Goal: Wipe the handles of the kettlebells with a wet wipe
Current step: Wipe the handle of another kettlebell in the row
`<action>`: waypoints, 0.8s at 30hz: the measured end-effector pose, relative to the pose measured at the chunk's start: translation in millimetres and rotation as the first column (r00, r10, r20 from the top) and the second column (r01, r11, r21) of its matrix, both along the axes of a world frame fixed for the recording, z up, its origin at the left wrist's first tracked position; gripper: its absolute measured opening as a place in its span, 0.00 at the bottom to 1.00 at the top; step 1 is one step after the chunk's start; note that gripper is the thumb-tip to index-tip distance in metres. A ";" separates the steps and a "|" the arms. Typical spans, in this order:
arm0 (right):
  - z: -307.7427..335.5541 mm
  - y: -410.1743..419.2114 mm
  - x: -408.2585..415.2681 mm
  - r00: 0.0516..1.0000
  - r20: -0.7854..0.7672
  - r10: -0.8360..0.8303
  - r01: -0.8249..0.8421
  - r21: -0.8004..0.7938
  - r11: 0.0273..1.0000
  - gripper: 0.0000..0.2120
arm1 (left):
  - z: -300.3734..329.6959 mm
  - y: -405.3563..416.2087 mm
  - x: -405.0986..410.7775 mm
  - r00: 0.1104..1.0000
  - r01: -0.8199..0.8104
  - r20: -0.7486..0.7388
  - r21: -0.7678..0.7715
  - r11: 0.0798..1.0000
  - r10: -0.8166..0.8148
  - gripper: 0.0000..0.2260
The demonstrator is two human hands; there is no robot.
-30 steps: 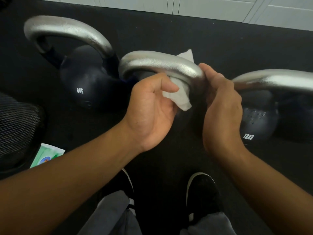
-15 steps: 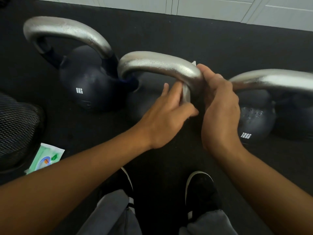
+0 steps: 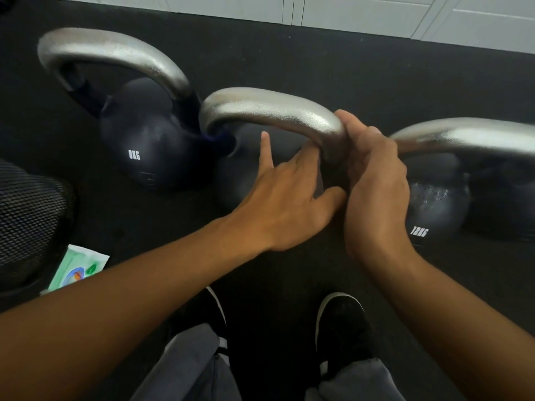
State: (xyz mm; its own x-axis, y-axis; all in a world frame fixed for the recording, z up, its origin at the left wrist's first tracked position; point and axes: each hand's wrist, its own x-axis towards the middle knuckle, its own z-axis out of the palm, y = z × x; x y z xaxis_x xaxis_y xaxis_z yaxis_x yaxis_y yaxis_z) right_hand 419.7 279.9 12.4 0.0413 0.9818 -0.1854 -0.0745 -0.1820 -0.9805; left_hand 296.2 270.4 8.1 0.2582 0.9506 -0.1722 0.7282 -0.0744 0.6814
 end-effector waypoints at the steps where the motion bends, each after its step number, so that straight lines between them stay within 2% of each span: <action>1: -0.5 0.1 0.3 1.000 0.003 0.003 -0.003 0.000 1.000 0.25 | 0.2 -3.0 1.0 0.999 -0.014 0.032 -0.004 1.000 0.014 0.34; 6: 1.7 -1.3 1.5 1.000 -0.022 0.013 -0.013 0.010 1.000 0.20 | -2.6 -17.1 0.4 0.991 -0.051 0.120 0.002 0.999 0.051 0.29; 13: -1.1 1.7 -1.2 1.000 -0.020 -0.003 0.003 0.009 1.000 0.22 | 2.0 6.6 -2.6 0.998 -0.027 -0.051 -0.021 0.999 0.026 0.29; 15: -1.8 1.8 -0.2 1.000 -0.009 0.009 -0.009 0.015 1.000 0.24 | 1.0 8.7 -2.1 0.998 -0.019 -0.059 -0.031 0.999 0.017 0.29; 19: -3.0 1.8 3.2 1.000 -0.018 0.018 -0.018 0.018 1.000 0.23 | -3.2 -6.6 1.1 0.999 -0.035 -0.002 -0.002 0.999 0.035 0.31; 24: -2.2 0.5 5.1 0.999 -0.013 0.035 -0.035 0.020 0.999 0.21 | -8.7 -24.2 -1.3 1.000 -0.008 0.003 0.034 0.999 0.008 0.40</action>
State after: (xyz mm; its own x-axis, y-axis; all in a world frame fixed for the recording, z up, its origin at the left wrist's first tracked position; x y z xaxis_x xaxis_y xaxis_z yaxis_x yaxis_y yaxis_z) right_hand 424.8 280.4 10.2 0.0047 0.9861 -0.1663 -0.0818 -0.1653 -0.9828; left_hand 294.9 246.2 -0.6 0.2511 0.9579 -0.1389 0.7266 -0.0917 0.6810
